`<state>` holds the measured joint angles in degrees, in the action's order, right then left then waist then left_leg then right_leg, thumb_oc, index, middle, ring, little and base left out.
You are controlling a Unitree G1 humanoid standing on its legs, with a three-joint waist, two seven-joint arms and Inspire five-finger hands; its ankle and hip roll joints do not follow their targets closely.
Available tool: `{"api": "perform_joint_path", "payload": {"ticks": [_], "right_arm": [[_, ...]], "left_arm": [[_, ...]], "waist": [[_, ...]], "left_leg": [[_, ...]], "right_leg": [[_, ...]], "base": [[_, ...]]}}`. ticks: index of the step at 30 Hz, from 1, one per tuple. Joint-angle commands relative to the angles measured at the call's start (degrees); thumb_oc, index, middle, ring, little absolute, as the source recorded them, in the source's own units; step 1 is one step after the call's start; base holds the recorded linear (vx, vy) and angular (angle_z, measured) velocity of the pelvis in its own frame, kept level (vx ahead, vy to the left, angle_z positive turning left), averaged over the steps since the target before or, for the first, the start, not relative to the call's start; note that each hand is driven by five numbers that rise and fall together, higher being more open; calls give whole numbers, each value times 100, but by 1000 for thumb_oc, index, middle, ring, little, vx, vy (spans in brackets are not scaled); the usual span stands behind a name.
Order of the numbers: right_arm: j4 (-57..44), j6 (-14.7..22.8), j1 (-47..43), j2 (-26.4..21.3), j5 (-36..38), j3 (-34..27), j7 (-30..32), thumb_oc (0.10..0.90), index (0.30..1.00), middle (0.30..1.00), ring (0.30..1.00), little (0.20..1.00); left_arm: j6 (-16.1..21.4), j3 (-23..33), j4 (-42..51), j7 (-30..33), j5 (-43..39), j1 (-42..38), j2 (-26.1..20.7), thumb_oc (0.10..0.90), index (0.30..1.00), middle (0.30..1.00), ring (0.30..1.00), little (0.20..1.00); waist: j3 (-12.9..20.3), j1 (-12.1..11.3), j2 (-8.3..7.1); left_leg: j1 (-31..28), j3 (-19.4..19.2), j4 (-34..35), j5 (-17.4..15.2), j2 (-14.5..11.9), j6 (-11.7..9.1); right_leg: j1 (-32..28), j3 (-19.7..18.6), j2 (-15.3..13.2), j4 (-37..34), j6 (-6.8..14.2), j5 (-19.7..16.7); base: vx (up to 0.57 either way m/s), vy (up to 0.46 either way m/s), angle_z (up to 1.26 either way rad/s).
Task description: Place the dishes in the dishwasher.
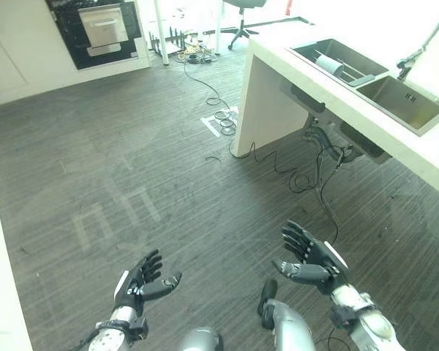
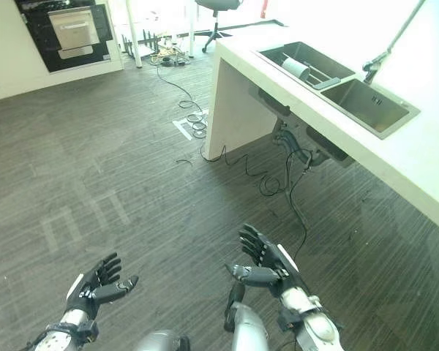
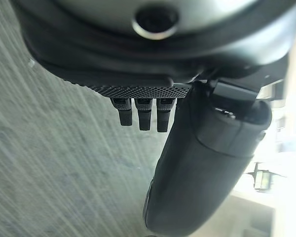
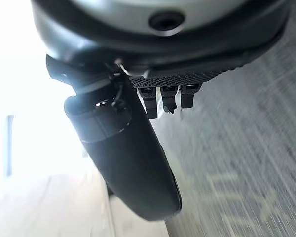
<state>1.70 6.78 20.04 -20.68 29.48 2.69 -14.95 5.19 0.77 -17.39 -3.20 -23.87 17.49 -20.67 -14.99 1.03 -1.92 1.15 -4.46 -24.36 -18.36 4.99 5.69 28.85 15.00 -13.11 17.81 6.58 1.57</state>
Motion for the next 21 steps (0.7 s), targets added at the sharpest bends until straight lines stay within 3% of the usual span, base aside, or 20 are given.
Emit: {"api": "perform_joint_path", "payload": {"ticks": [1, 4, 6, 8, 9, 10, 11, 12, 13, 15, 16, 19, 20, 21], "right_arm": [[-723, 634, -404, -207, 346, -309, -26, 800, 900, 900, 900, 900], [-800, 645, -429, -233, 264, -340, 127, 800, 900, 900, 900, 900], [-873, 690, -493, -318, 215, -395, 193, 800, 900, 900, 900, 900], [-966, 738, -544, -398, 229, -464, 226, 800, 900, 900, 900, 900], [-1036, 725, -570, -465, 286, -538, 187, 800, 900, 900, 900, 900], [-1119, 735, -608, -559, 316, -582, 149, 800, 900, 900, 900, 900], [-1165, 740, -635, -619, 324, -611, 98, 800, 900, 900, 900, 900], [-1189, 753, -647, -653, 323, -635, 49, 800, 900, 900, 900, 900], [-1250, 787, -679, -723, 286, -655, -4, 800, 900, 900, 900, 900], [-1333, 838, -764, -805, 281, -648, 1, 800, 900, 900, 900, 900], [-1352, 852, -816, -834, 308, -622, 23, 800, 900, 900, 900, 900], [-1381, 792, -1055, -846, 352, -516, 28, 800, 900, 900, 900, 900], [-1403, 768, -1089, -821, 342, -491, 9, 800, 900, 900, 900, 900], [-1464, 741, -1079, -793, 364, -493, -31, 800, 900, 900, 900, 900]], "left_arm": [[607, -98, 969, -95, 108, -175, -291, 800, 900, 900, 900, 900], [549, -149, 1041, -114, 120, -224, -259, 800, 900, 900, 900, 900], [610, -162, 1246, -135, 119, -157, -248, 800, 900, 900, 900, 900], [737, -198, 1384, -85, 79, -132, -244, 800, 900, 900, 900, 900], [795, -187, 1464, -46, 13, -136, -236, 800, 900, 900, 900, 900], [859, -186, 1564, 16, -65, -166, -205, 800, 900, 900, 900, 900], [944, -195, 1620, 75, -89, -185, -183, 800, 900, 900, 900, 900], [1017, -197, 1643, 98, -119, -197, -168, 800, 900, 900, 900, 900], [1095, -175, 1789, 142, -180, -205, -150, 800, 900, 900, 900, 900], [1311, -148, 1936, 164, -146, -261, -141, 800, 900, 900, 900, 900], [1388, -133, 1991, 153, -188, -287, -150, 800, 900, 900, 900, 900], [1548, 14, 2227, 222, -178, -325, -146, 800, 900, 900, 900, 900], [1657, 64, 2273, 206, -185, -301, -161, 800, 900, 900, 900, 900], [1715, 152, 2393, 188, -192, -267, -172, 800, 900, 900, 900, 900]], "waist": [[313, 52, -94], [446, 115, -137], [550, 130, -103], [627, 141, -67], [669, 130, -48], [679, 67, -97], [649, 34, -121], [639, 23, -121], [579, -18, -161], [484, -80, -214], [441, -117, -229], [355, -234, -248], [348, -239, -182], [367, -246, -42]], "left_leg": [[-320, -306, 717, -85, -142, -234], [-671, -320, 717, -262, -186, -246], [-872, -364, 717, -316, -291, -321], [-1020, -432, 717, -36, -388, -441], [-1136, -444, 717, 409, -434, -580], [-1185, -422, 641, 1075, -393, -752], [-923, -401, 136, 1280, -406, -849], [-737, -378, -152, 1357, -418, -892], [-277, -406, -926, 1452, -438, -951], [254, -516, -1353, 1338, -577, -873], [356, -537, -1282, 1252, -584, -807], [88, -663, 254, 1232, -549, -716], [68, -650, 717, 1216, -626, -749], [383, -452, 717, 1036, -802, -847]], "right_leg": [[-905, 74, 25, -62, 379, -219], [-1156, 95, 32, -62, 334, -330], [-1280, 109, 122, -62, 270, -197], [-1373, 117, 238, -62, 147, -39], [-1465, 97, 346, -62, 31, 115], [-1627, 8, 413, -62, -105, 308], [-1750, -39, 449, -62, -192, 417], [-1802, -63, 476, -62, -241, 472], [-1954, -102, 486, -62, -345, 564], [-2123, -98, 492, -62, -406, 654], [-2175, -110, 498, -62, -409, 679], [-2381, -227, 601, -62, -313, 811], [-2419, -260, 700, -62, -284, 848], [-2450, -286, 881, -62, -261, 908]], "base": [[450, -268, 49], [536, -344, 31], [436, -324, 4], [318, -273, -8], [362, -329, -26], [320, -314, -30], [239, -243, -33], [149, -182, -30], [120, -142, -41], [120, -135, -43], [151, -86, -27], [197, 23, -31], [209, 117, -81], [250, 157, -71]]}}
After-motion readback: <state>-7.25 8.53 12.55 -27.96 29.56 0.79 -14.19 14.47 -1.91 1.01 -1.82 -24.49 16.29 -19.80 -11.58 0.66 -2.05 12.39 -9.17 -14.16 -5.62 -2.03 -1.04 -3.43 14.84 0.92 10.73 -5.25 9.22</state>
